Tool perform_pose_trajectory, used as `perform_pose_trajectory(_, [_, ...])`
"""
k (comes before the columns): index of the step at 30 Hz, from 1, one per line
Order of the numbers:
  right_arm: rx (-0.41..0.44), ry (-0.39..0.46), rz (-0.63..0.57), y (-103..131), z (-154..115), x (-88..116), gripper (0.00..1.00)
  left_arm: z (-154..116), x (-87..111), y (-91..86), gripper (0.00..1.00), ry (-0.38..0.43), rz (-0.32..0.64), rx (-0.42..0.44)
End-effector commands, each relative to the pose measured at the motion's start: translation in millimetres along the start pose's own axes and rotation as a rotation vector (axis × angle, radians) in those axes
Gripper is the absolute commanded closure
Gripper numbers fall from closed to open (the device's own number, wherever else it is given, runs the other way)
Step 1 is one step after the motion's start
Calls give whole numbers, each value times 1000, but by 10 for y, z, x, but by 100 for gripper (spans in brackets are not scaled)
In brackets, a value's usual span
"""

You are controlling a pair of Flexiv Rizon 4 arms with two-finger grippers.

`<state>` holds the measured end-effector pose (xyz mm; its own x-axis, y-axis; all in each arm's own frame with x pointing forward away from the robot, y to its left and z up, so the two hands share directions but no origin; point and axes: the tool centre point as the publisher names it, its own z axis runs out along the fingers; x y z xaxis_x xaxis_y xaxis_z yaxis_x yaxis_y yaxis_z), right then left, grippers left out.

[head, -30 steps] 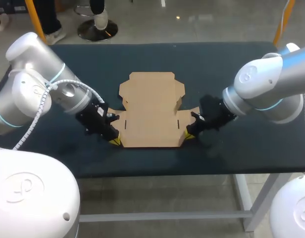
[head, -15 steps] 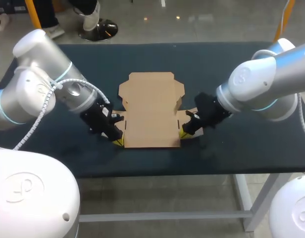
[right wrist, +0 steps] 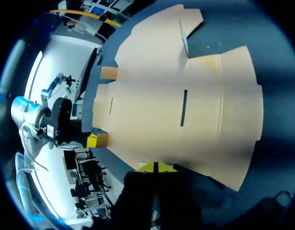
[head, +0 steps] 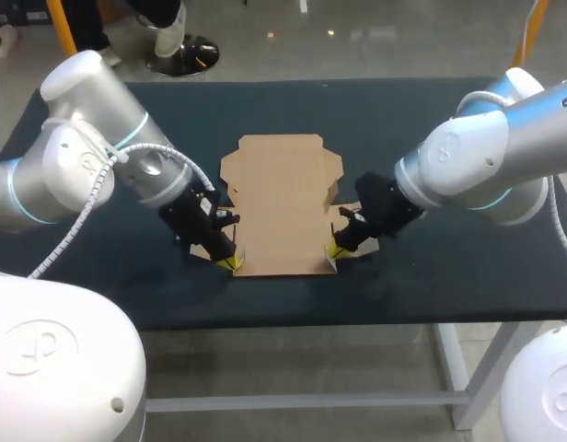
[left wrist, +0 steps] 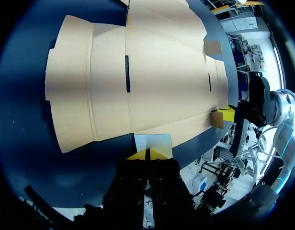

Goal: Assemble the packaging by folding the flat box into shape, placing the metal phone stand inside, and closing the box properly

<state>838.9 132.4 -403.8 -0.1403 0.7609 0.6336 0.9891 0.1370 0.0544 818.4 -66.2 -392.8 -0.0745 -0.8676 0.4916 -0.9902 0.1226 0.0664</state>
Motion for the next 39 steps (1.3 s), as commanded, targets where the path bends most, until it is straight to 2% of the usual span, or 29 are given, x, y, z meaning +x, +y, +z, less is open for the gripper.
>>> perform_pose_trajectory(1, [3, -3, -4, -3, 7, 20, 100, 16, 19, -16, 100, -6, 1, -5])
perform_pose_trajectory(11, [10, -28, -19, -27, 54, 74, 100, 68, 20, -30, 100, -7, 0, -17])
perform_pose_trajectory(23, [6, -53, -6, -95, 99, 13, 100, 116, 43, -32, 100, -15, -10, -17])
perform_pose_trajectory(39, [7, -89, -12, -117, 192, 33, 100, 190, 89, -54, 100, -62, -28, 22])
